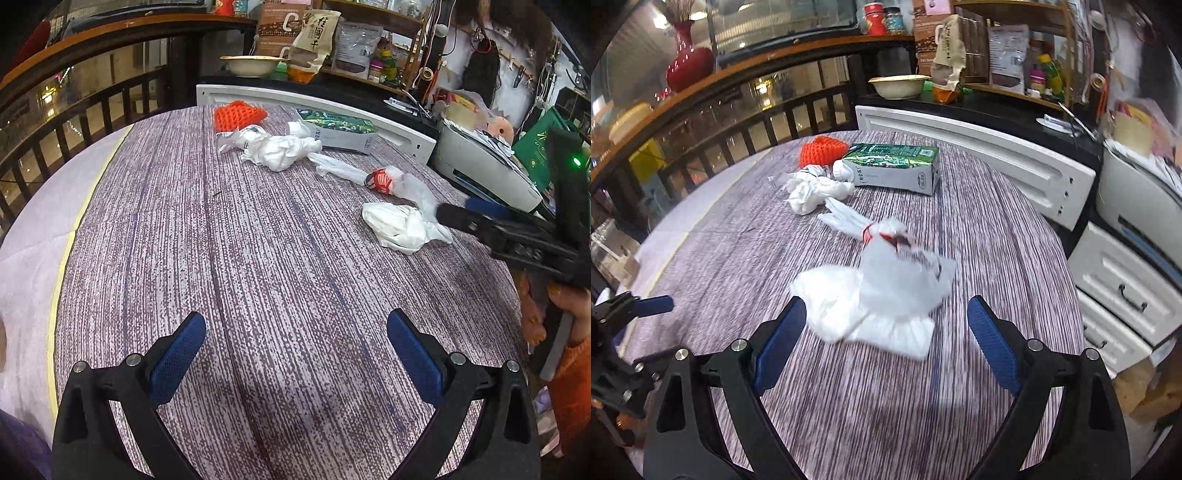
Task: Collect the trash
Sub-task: 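Grasp the white plastic bag with red tie using the right tool, then grasp the white tissue with the left tool while the right tool holds the bag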
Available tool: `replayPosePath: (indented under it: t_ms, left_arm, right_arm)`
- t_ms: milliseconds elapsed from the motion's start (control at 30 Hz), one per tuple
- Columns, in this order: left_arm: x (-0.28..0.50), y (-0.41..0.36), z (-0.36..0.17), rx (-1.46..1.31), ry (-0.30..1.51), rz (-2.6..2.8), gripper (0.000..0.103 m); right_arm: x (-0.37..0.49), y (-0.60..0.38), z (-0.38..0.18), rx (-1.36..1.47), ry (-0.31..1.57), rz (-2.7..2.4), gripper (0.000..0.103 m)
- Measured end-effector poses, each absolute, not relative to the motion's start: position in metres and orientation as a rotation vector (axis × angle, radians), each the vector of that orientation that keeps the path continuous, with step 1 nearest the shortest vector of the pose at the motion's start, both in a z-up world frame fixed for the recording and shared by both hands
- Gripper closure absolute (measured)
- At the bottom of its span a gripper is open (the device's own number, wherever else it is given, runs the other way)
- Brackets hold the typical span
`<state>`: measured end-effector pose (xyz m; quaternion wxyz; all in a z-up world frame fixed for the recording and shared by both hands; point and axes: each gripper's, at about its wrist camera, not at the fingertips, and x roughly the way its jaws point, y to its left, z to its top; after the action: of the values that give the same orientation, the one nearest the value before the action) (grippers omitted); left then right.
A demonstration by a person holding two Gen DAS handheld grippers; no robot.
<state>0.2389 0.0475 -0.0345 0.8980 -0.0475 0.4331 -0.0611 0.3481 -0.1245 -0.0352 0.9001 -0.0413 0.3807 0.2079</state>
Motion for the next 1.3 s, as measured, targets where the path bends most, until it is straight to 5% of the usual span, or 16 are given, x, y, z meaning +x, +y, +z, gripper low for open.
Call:
replayPosePath:
  t_ms: [267, 333, 400, 500, 1167, 1300]
  left_arm:
    - [0.244, 0.036, -0.035, -0.083, 0.906, -0.165, 0.006]
    - [0.246, 0.032, -0.036, -0.072, 0.91, -0.172, 0.006]
    - [0.248, 0.029, -0.037, -0.065, 0.913, -0.179, 0.006]
    - [0.254, 0.024, -0.038, -0.055, 0.919, -0.187, 0.006]
    - [0.329, -0.061, -0.053, 0.114, 0.959, -0.301, 0.007]
    - [0.337, -0.067, -0.058, 0.138, 0.971, -0.294, 0.014]
  right_arm:
    - [0.408, -0.098, -0.046, -0.16, 0.859, 0.423, 0.03]
    - [0.416, -0.097, -0.052, -0.163, 0.887, 0.429, 0.039]
    - [0.425, -0.098, -0.06, -0.146, 0.928, 0.442, 0.067]
    - [0.425, -0.105, -0.062, -0.092, 0.939, 0.464, 0.083]
    - [0.344, -0.197, -0.005, 0.069, 0.759, 0.407, 0.087]
    - [0.332, -0.215, -0.006, 0.098, 0.754, 0.391, 0.087]
